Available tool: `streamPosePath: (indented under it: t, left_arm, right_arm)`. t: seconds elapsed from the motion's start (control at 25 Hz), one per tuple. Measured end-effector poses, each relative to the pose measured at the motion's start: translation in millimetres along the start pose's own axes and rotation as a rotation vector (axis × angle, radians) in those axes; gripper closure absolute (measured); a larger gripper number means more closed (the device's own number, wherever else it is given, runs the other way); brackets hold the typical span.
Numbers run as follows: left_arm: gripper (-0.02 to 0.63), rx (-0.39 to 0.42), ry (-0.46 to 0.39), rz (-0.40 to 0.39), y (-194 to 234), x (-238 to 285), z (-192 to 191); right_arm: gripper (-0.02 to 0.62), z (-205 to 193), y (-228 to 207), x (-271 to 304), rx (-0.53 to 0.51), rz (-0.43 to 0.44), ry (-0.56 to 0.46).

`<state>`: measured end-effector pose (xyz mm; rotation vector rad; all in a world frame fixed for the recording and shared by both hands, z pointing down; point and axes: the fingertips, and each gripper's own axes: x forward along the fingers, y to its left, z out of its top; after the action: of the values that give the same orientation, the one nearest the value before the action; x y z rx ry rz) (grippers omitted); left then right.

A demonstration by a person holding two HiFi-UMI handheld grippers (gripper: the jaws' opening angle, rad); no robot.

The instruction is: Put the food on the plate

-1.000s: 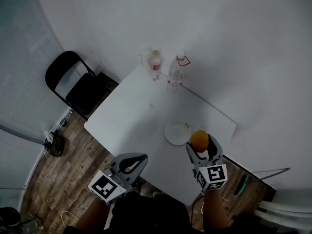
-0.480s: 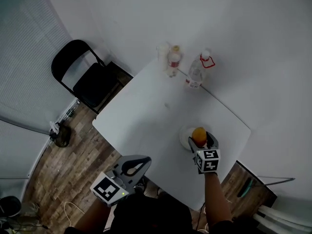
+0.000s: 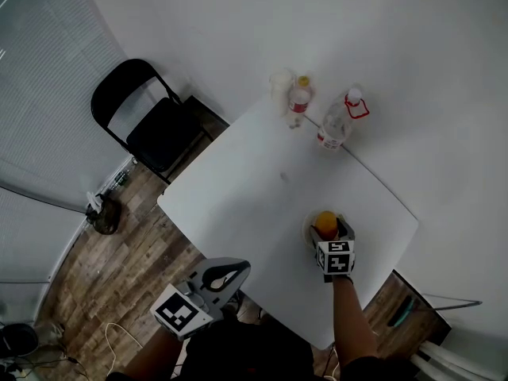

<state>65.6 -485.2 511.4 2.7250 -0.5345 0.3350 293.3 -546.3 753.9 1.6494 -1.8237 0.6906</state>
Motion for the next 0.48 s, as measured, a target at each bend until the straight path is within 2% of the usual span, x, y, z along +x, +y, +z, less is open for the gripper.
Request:
streamPosePath:
  t: [0.28,0.48]
  left_arm:
    - [0.581,0.005,-0.001,-0.005,2.6,2.2,-0.5]
    - [0.583,0.019,-0.022,-0.017,-5.1,0.1,8.8]
  right_arm:
    - [0.235,8.3,-0.3,-6.4,-0.001,0.007,-0.029]
    - [0.235,46.1,0.1,-60.0,0.007,-0.024,-0.191]
